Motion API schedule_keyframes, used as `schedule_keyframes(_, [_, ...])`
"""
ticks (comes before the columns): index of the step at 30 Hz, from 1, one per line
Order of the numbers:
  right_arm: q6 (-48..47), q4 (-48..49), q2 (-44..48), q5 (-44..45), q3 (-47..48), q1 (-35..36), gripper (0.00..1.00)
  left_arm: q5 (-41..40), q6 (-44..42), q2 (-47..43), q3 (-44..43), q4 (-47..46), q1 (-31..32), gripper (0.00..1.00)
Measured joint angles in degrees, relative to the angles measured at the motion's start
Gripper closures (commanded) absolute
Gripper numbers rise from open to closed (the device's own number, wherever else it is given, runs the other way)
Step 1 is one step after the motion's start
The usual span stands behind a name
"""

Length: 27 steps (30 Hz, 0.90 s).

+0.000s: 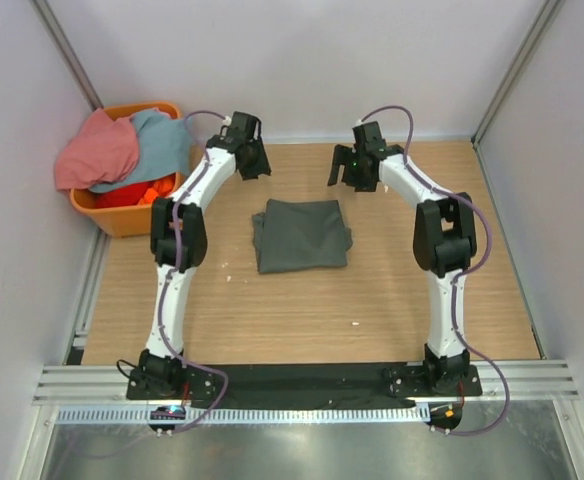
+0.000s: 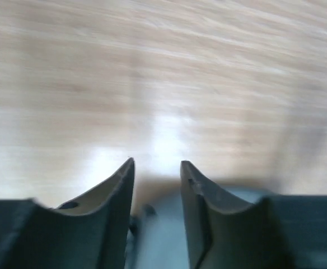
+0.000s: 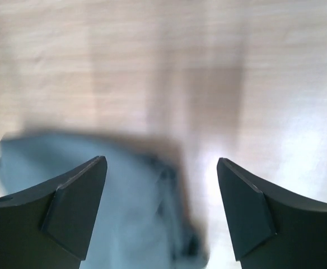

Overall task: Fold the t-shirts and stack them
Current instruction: Fold the tshirt

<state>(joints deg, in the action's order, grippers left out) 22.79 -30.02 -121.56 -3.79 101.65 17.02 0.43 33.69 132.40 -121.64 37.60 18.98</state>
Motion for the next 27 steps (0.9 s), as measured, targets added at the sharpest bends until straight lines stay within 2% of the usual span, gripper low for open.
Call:
schedule_keyframes(2, [-1.1,-1.9,-5.6,-0.4,6.4,-1.6,0.13,0.1,0.3,6.9,-8.2,3.7,-1.2,0.51])
schedule_keyframes(3, [-1.8,-2.5,-6.9,-0.4,7.9,-2.3,0.13,0.0,0.4,8.3,-9.2,4.9,-1.8,0.49])
schedule_keyframes(5, [-2.8,-4.0,-6.9,-0.2,8.0,-3.4,0.12,-0.4,0.8,7.3,-5.9,6.3,-2.5,0.41])
schedule_keyframes(9, [-2.9,-0.3,1.9,-2.7,-2.7,-4.4,0.09,-1.5,1.9,-3.7,10.7,4.4,-2.4,0.42])
schedule_keyframes(14, [-0.4,8.1,14.8,-13.9,-19.6,-5.5,0.05,-1.9,1.8,-19.7,24.5,2.1,-0.7,0.43])
schedule_keyframes(20, [1.9,16.6,15.4,-21.9,-31.9,-5.9,0.06,-3.8,1.6,-39.3,41.6,-0.7,4.1,0.42])
schedule_keyframes(24, [3.0,18.6,14.5,-23.9,-36.0,-5.9,0.15,-6.1,1.6,-48.8,51.5,-2.4,7.0,0.41])
schedule_keyframes(25, [3.3,19.8,14.5,-24.1,-36.9,-5.9,0.2,-7.0,1.7,-50.3,53.8,-3.1,7.1,0.41])
schedule_keyframes(27, [4.2,22.0,14.6,-24.5,-38.9,-5.9,0.22,-8.4,1.9,-51.5,57.1,-4.5,6.9,0.43])
